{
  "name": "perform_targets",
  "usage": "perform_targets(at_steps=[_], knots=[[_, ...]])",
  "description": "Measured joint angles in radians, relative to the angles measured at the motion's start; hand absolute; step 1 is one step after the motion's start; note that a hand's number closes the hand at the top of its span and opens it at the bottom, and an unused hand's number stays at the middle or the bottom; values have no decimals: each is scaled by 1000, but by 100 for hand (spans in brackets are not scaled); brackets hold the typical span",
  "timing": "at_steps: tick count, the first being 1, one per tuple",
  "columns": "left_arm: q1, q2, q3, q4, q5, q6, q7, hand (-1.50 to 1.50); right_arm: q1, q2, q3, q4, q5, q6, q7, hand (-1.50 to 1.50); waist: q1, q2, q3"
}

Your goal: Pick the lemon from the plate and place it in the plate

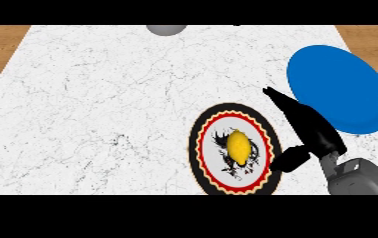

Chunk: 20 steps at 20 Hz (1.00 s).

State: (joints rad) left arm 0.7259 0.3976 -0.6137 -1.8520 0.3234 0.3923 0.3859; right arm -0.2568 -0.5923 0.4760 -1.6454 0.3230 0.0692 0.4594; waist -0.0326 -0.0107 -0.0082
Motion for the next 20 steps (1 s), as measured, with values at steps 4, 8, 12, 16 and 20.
perform_targets(at_steps=[4, 8, 12, 16, 20], knots=[[-8, 1, -10, 8, 8, 7, -10, 0, -2, 34, 32, -8, 19, -3, 46, -150, -2, 1, 1], [-18, -2, -22, 18, 14, 17, -23, 0, -11, 57, 66, -10, 56, -5, 96, -150, 0, 1, 2], [-26, 4, -29, 23, 22, 23, -32, 0, -19, 76, 100, 0, 108, -11, 151, -150, 0, 2, 2], [-33, 9, -37, 28, 29, 31, -43, 0, -27, 83, 113, 15, 143, -15, 185, -150, 0, 3, 3], [-43, 14, -46, 34, 37, 39, -50, 0, -26, 110, 143, 26, 171, -18, 214, -150, 0, 5, 4]])
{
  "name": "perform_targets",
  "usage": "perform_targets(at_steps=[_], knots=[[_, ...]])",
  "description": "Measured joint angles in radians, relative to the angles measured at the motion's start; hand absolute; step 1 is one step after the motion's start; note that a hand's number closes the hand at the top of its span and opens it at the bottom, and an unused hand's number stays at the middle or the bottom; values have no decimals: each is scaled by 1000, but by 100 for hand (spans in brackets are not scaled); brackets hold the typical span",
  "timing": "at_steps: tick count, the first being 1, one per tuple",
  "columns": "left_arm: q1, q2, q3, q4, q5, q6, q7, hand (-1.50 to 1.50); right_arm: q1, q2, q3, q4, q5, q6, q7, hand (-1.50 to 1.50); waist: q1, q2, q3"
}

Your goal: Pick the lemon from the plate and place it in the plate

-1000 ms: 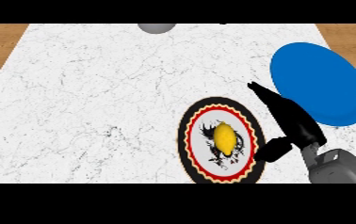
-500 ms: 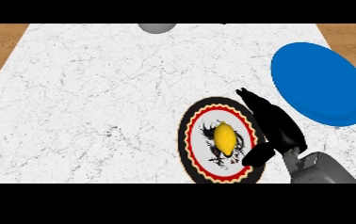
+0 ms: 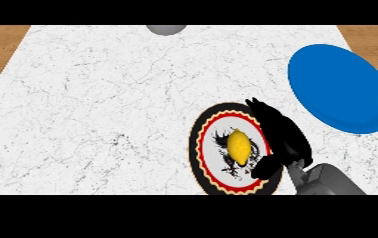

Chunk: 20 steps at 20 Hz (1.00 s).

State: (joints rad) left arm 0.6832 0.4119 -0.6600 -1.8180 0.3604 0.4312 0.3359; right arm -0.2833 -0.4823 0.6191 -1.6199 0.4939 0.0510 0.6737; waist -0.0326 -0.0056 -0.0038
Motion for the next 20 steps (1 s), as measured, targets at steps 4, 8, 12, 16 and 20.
perform_targets(at_steps=[4, 8, 12, 16, 20], knots=[[-10, 2, -9, 6, 7, 9, -11, 0, 1, 20, 20, 21, 14, 3, 18, -150, 4, 3, 1], [-22, 9, -19, 11, 8, 18, -18, 0, -8, 40, 54, 46, 34, 22, 30, 150, 11, 5, 1], [-33, 15, -27, 17, 18, 22, -27, 0, -28, 47, 90, 64, 68, 38, 27, 150, 17, 5, 2], [-41, 25, -34, 16, 32, 30, -23, 0, -47, 53, 103, 83, 99, 31, 22, 150, 15, 5, 2], [-44, 37, -42, 17, 41, 33, -33, 0, -62, 80, 88, 106, 124, 0, 55, 150, 12, 3, 2]])
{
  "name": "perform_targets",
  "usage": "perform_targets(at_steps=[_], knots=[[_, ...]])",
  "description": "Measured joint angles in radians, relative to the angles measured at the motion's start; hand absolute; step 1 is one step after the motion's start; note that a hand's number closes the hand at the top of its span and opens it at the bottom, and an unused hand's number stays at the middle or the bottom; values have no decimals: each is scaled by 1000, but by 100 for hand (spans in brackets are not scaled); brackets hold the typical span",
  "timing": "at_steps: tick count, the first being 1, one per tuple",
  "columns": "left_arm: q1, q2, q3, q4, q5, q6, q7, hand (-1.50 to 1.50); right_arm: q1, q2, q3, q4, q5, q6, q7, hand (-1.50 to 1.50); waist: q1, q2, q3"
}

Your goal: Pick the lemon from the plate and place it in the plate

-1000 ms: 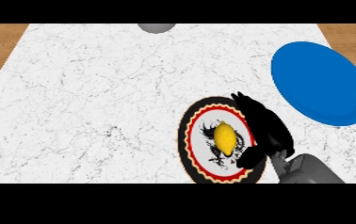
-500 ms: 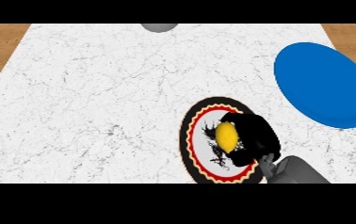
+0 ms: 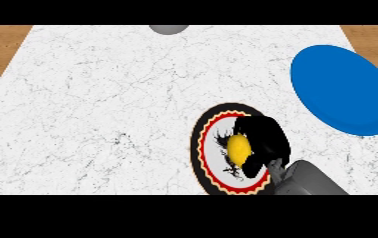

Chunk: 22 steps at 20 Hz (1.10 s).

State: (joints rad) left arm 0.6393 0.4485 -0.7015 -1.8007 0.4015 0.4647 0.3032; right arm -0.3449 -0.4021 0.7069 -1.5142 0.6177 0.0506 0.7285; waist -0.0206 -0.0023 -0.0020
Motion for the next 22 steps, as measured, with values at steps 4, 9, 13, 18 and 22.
perform_targets(at_steps=[4, 9, 13, 18, 22], knots=[[-3, 11, -7, -2, 4, 11, -8, 0, -30, 73, -43, 43, 34, -60, 111, 150, 1, -1, -1], [-5, 19, -16, 2, 11, 28, -17, 0, -106, 138, -84, 41, 141, -186, 190, 150, -5, -10, -1], [-6, 26, -23, 2, 22, 39, -19, 0, -170, 158, -115, 38, 256, -282, 220, 150, -12, -14, -1], [-1, 30, -32, 3, 37, 58, -28, 0, -211, 187, -183, 25, 369, -385, 263, 150, -28, -16, 0], [3, 31, -38, 6, 50, 69, -47, 0, -212, 203, -253, 14, 432, -458, 271, 150, -38, -14, 1]])
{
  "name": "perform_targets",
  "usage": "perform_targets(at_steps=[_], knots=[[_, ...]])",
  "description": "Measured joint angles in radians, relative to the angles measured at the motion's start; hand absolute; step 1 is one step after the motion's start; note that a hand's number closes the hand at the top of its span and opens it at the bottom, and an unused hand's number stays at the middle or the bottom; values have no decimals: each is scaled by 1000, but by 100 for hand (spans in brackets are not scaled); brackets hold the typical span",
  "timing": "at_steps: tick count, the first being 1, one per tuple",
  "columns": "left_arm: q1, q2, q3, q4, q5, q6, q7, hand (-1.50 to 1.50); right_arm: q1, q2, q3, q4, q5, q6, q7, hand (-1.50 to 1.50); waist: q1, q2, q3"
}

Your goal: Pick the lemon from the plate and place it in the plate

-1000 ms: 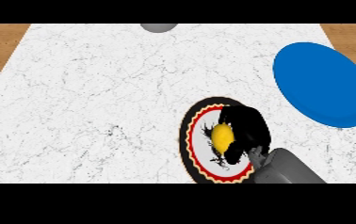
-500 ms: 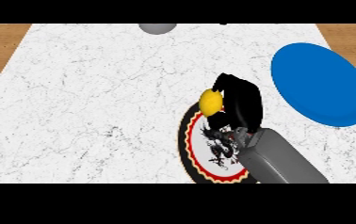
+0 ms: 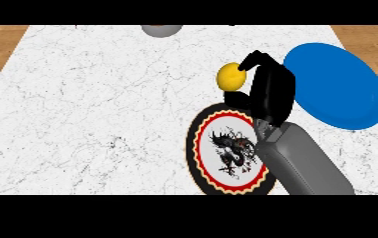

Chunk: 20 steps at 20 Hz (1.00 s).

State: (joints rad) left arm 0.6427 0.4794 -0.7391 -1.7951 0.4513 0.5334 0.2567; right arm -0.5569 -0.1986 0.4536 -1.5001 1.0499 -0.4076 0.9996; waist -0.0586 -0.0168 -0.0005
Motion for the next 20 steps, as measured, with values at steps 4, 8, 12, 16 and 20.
perform_targets(at_steps=[4, 8, 12, 16, 20], knots=[[3, 3, -4, 0, 15, 11, -14, 0, 26, 12, -74, -13, 35, -77, 5, 150, -10, 4, 2], [4, 8, -9, 2, 26, 20, -32, 0, 60, 6, -144, -27, 62, -149, -10, 150, -16, 7, 3], [0, 14, -15, 2, 38, 25, -44, 0, 99, -25, -209, -15, 85, -199, -35, 150, -18, 12, 3], [-5, 23, -22, 3, 49, 30, -53, 0, 127, -70, -288, 5, 94, -251, -68, 150, -19, 17, 4], [-16, 28, -30, 6, 58, 34, -61, 0, 152, -111, -355, 37, 73, -298, -113, 150, -14, 23, 6]])
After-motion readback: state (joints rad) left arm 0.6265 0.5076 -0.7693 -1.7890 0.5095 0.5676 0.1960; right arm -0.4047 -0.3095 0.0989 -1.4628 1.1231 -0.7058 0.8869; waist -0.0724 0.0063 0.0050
